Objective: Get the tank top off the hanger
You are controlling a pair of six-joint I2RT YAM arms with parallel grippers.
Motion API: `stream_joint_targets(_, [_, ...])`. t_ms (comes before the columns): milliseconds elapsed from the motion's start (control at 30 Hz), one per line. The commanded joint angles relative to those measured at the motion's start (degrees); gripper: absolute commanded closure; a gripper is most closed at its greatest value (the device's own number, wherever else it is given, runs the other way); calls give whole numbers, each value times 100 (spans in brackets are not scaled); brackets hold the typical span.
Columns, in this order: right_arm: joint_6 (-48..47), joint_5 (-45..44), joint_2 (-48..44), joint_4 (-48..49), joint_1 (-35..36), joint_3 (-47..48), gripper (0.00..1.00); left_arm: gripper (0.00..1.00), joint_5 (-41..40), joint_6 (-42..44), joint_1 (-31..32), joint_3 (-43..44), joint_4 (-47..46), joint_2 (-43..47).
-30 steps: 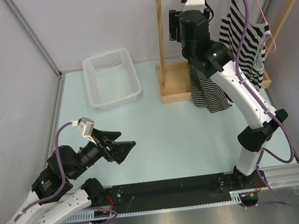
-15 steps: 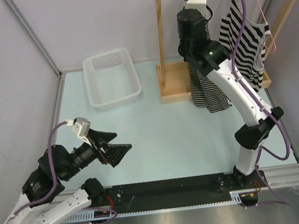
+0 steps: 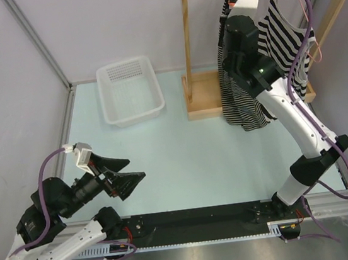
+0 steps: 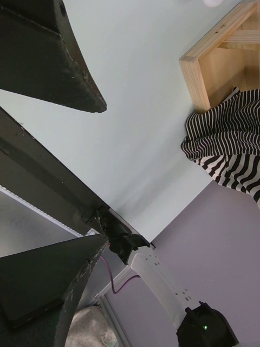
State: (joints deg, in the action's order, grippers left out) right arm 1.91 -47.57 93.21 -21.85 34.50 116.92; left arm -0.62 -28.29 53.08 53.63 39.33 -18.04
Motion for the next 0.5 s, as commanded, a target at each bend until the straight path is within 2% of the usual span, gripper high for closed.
stream_joint_targets(0, [-174,406,-698,1305,22,-274,100,1,80,-273,-35,271,-13,-147])
stream_joint_targets(100, [-182,591,-988,1471,22,-468,100,1,106,-562,-35,219,-92,-182])
stream_joint_targets(233, [-481,1055,-1708,2482,-153,-1503,100,0,203,-774,-26,52,-461,-339])
stream_joint_targets(333, [-87,1503,-1788,2265,-619,-1497,100,1,151,-818,-35,121,-576,-533])
stream_joint_targets(467, [55,1777,-2008,1590,-761,-1558,100,1,71,-897,-34,183,-786,-849])
